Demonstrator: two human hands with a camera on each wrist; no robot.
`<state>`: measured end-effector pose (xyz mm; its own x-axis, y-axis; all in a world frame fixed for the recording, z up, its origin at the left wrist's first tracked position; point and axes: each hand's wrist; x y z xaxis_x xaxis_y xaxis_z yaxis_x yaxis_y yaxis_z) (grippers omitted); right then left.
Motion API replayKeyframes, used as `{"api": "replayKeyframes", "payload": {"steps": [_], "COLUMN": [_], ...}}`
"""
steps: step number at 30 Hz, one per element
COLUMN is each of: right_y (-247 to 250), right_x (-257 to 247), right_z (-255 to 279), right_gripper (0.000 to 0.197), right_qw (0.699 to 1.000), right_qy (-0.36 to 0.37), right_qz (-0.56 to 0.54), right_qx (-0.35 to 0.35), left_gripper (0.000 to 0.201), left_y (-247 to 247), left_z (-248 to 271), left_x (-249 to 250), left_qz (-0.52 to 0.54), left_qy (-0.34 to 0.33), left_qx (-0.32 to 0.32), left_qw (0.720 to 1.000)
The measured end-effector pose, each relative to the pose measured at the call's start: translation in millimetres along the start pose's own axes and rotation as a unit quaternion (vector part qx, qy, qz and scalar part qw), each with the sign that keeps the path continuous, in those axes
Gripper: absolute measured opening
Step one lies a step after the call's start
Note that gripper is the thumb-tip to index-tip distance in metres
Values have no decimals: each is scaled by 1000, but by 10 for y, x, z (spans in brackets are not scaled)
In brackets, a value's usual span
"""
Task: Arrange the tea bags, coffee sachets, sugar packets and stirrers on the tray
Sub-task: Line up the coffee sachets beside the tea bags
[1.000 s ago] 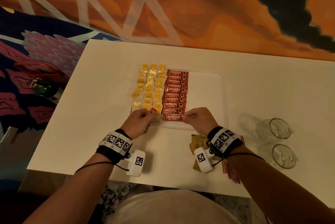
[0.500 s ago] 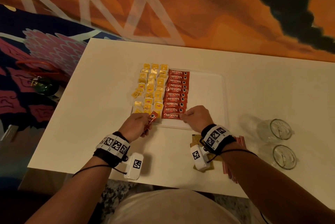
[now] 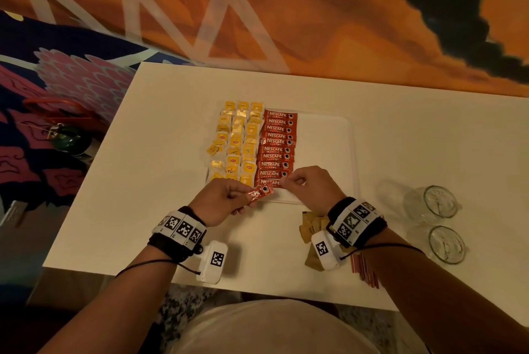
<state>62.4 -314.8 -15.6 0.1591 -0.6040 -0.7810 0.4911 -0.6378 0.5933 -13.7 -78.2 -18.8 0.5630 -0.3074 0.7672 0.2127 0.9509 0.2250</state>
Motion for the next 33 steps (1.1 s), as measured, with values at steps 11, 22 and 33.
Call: {"api": "replayKeyframes", "payload": {"steps": [11,22,33], "right_y": [-30,-38,-130], "right_x": [50,180,322], "right_z": [147,232,80], "right_gripper": [14,10,8], "right_qw": [991,987,997], "right_qy": [48,15,-50], "right_qz": [-119,-161,-60], "right_qx": [-40,-1,24], "left_gripper": [9,5,10], "left_y": [-112,-93,16], "left_z": [-67,-101,-68], "left_x": [97,26,-161], "left_qz": [-26,-21,-23], "left_qy": [-17,-20,-2], "left_qx": [12,42,101], "left_qw": [999,999,995]}}
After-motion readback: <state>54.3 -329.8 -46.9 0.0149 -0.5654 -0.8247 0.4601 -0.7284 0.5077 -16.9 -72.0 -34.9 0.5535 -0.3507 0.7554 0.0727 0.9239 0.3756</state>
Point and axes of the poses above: each hand's wrist, its own z-axis away from the middle knuckle, its own y-axis out of the back of the hand, x = y × z, and after that the axes turned 12 degrees about y, right-handed
